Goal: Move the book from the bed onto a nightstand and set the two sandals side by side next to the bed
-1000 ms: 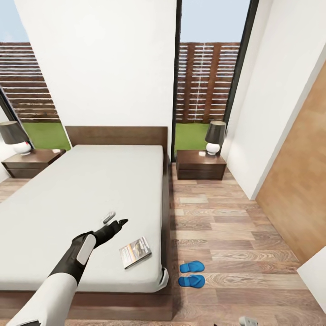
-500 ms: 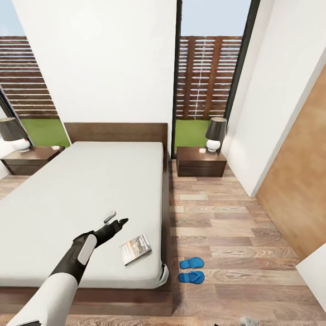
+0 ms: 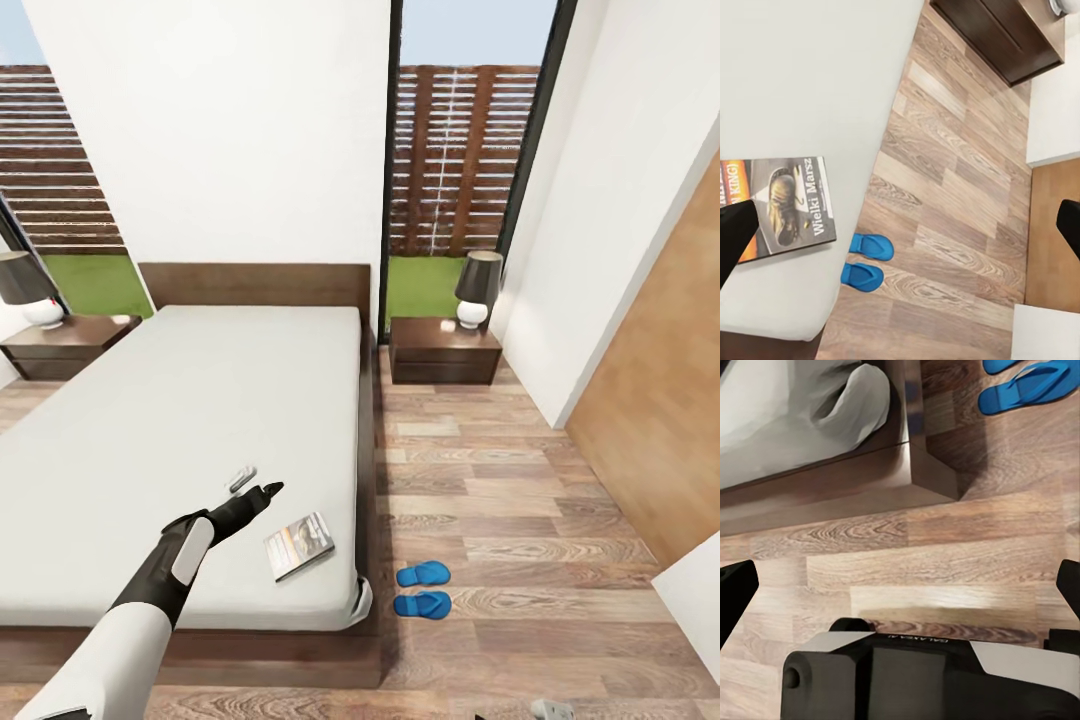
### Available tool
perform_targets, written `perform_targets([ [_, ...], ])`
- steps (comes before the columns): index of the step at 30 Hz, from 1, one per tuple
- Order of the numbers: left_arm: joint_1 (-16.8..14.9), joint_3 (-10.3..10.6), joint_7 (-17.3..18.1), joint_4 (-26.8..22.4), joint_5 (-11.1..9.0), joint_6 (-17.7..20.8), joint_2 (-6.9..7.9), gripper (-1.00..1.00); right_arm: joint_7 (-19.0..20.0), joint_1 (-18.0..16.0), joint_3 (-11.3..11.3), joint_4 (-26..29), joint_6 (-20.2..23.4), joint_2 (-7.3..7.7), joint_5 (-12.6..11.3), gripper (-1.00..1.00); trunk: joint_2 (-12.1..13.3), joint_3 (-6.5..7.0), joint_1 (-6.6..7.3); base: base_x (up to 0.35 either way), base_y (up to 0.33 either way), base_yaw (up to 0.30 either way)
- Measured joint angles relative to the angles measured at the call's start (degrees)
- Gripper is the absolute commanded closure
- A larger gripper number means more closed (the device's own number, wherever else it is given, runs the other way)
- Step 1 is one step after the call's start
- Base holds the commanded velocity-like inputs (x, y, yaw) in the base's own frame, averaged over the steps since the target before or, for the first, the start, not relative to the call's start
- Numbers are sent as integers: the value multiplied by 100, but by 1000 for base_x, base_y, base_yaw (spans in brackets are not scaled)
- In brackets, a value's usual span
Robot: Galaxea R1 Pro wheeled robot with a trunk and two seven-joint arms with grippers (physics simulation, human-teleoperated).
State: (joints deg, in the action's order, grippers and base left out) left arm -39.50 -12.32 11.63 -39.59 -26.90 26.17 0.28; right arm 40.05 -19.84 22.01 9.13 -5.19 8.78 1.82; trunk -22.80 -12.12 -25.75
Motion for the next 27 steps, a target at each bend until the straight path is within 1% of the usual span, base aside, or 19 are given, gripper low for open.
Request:
perform_targets([
  [6, 0, -1, 0, -1, 1, 0, 1, -100, 0, 0, 0, 0, -1, 1, 0, -100, 0, -54, 0, 99, 0, 0],
  [12, 0, 4, 0, -1, 1, 0, 1, -100, 0, -1, 0, 0, -1, 0, 0, -100, 0, -107, 1, 220, 0, 0],
  [22, 0, -2, 0, -1, 1, 0, 1, -100, 0, 0, 0, 0, -1, 0, 0, -100, 0, -197, 0, 41, 0, 0],
  [27, 0, -1, 0, 6, 1, 0, 1, -100, 0, 0, 0, 0, -1, 0, 0, -100, -1, -242, 2, 193, 0, 0],
])
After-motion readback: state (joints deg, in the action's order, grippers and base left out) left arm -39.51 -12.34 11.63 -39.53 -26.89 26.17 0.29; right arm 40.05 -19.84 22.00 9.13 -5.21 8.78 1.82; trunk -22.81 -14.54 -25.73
